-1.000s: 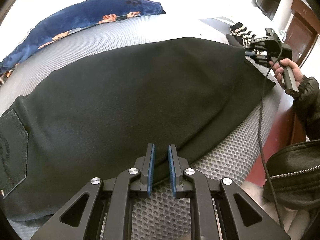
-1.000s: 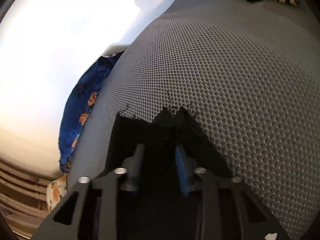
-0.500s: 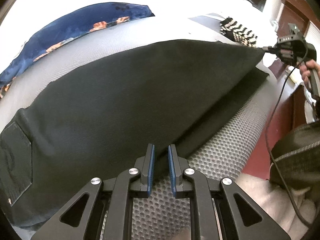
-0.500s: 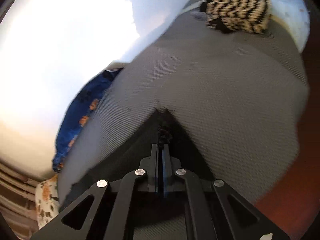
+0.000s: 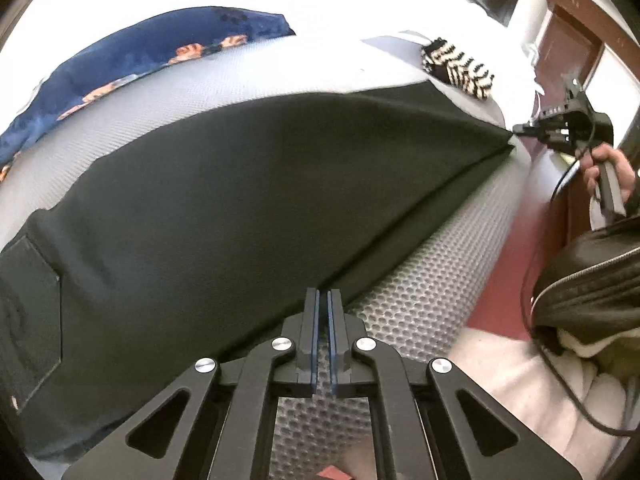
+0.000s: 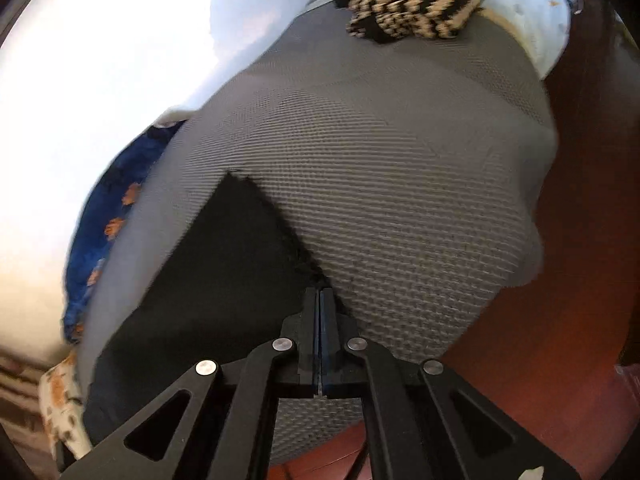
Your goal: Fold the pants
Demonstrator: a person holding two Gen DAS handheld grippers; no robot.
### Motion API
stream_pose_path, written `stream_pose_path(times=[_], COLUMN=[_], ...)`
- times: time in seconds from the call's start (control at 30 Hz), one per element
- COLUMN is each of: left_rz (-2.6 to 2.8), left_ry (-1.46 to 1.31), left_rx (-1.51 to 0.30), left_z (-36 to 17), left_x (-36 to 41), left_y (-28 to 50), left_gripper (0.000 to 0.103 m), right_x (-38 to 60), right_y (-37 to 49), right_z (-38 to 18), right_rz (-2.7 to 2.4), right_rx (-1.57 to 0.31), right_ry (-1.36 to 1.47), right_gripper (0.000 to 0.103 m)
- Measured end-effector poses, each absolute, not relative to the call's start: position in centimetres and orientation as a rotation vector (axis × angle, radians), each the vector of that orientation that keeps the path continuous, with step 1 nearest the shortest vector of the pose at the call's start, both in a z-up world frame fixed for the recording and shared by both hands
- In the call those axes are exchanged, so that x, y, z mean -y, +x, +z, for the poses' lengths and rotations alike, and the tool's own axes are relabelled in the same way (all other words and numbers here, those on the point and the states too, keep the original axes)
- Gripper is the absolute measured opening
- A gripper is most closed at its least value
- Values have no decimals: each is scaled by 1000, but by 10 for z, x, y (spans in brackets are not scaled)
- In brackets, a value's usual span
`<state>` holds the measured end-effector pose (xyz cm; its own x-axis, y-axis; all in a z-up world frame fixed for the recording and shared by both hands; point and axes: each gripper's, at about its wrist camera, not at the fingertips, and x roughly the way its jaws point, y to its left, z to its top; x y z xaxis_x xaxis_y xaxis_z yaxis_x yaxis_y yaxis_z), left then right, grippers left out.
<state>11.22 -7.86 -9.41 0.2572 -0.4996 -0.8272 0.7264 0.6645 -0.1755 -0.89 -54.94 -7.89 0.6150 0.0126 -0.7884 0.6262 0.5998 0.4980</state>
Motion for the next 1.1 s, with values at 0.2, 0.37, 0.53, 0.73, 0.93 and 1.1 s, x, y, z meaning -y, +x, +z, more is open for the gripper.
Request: stream_pose_path(times=[0.2, 0.37, 0.53, 0.73, 0.93, 1.1], left_rz=[-850, -845, -860, -841, -811, -792], left_ry=[375, 422, 467, 547, 690, 825], left_rx=[-976, -952, -949, -904, -768, -665], left_z=[-96, -102, -106, -108, -112, -115], left_x=[94, 110, 119, 123, 125, 140], left_y=[102, 107, 110, 107, 93, 88], left_gripper=[11, 16, 17, 35, 46, 47], right_x=[541, 536, 536, 533, 529, 529], right_y=[-3, -2, -5, -5, 1, 3], right_z=[-84, -88, -93, -103, -109, -114], right_rz=[-351, -311, -305, -280, -264, -263], right_rx=[-849, -849, -841, -851, -860, -859], right_ry=[886, 933, 978, 1014, 1021, 1043], right_gripper=[5, 6, 6, 6, 6, 6])
